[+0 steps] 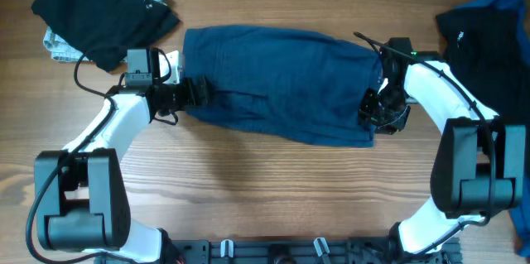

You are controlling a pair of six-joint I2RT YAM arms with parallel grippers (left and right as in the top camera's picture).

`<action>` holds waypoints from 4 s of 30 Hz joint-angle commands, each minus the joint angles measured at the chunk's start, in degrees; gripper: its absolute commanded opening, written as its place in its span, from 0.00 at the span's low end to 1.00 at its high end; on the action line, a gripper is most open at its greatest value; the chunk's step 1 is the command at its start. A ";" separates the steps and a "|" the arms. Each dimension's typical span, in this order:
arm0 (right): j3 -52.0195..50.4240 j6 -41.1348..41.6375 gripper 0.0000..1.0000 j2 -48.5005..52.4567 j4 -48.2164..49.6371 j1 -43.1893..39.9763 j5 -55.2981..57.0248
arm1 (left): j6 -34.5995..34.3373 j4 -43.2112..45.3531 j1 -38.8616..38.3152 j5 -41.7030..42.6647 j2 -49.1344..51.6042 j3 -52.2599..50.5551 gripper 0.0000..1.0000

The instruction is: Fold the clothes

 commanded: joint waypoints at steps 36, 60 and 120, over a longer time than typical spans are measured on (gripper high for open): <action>-3.34 -1.01 0.04 1.09 3.28 1.33 -4.70 | -0.33 -0.02 -0.26 0.33 0.61 0.61 1.00; -3.39 -8.44 0.50 1.07 3.02 0.83 -4.81 | -0.33 0.00 -0.26 0.33 0.61 0.61 1.00; 11.78 -8.92 1.00 1.14 4.72 -7.43 3.80 | -0.59 0.94 -0.26 0.33 0.61 0.61 1.00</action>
